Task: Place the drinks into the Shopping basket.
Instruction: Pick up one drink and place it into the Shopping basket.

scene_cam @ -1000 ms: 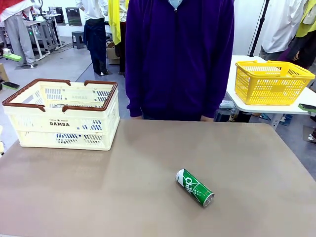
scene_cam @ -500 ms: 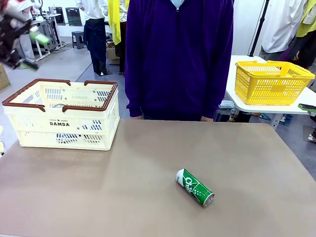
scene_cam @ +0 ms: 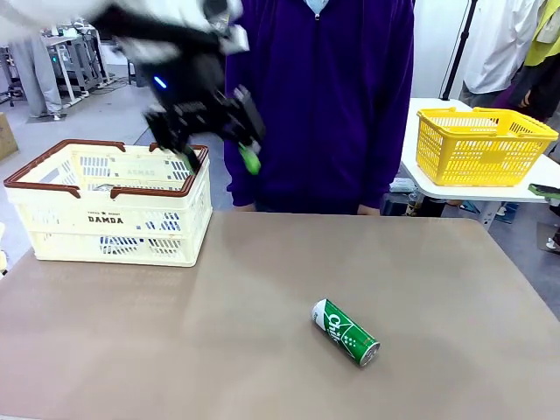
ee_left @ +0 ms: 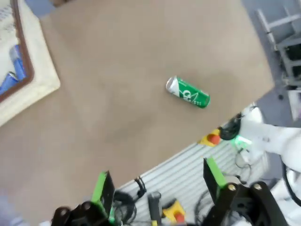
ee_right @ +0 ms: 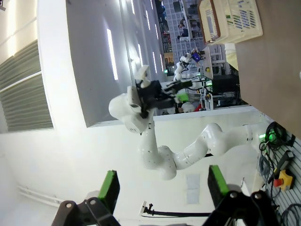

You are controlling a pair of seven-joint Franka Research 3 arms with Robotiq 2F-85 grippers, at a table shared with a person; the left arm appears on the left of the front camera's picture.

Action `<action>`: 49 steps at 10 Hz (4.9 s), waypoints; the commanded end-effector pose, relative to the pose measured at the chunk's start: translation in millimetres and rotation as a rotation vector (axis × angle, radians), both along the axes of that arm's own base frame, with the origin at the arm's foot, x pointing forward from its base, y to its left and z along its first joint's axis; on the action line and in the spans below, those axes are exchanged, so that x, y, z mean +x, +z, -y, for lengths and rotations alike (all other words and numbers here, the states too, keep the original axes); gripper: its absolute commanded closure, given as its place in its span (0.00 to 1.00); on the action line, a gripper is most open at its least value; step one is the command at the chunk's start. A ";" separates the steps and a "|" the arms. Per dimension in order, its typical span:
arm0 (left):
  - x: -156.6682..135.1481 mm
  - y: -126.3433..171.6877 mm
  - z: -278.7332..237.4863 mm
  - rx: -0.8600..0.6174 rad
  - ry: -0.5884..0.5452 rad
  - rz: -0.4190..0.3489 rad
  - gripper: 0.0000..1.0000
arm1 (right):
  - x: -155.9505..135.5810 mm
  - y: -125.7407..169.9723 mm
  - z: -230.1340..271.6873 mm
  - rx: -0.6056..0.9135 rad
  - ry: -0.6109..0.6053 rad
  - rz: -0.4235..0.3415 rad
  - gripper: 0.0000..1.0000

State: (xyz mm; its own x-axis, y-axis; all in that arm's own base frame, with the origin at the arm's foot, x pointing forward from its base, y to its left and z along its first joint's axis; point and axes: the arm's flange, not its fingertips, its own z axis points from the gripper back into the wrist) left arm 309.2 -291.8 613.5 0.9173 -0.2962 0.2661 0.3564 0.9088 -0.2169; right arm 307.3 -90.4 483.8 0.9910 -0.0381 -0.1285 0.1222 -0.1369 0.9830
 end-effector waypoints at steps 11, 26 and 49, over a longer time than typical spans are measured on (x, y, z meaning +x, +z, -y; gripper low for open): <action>-5.9 -214.8 210.2 0.078 0.081 -0.276 0.00 | -2.2 4.0 2.5 -0.007 0.012 -0.009 0.00; 2.8 -220.7 223.5 0.077 0.088 -0.253 0.00 | -2.2 4.0 2.5 -0.007 0.012 -0.009 0.00; 14.7 -325.6 247.8 0.204 0.685 -0.179 0.00 | -2.2 4.0 2.5 -0.007 0.012 -0.009 0.00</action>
State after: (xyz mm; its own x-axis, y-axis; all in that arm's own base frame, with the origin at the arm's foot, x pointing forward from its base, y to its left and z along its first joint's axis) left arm 322.6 -534.2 293.2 0.9435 0.3255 0.0626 -0.3244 0.9455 -0.0274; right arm 307.0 -90.9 483.8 0.9909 -0.0393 -0.1286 0.1221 -0.1373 0.9830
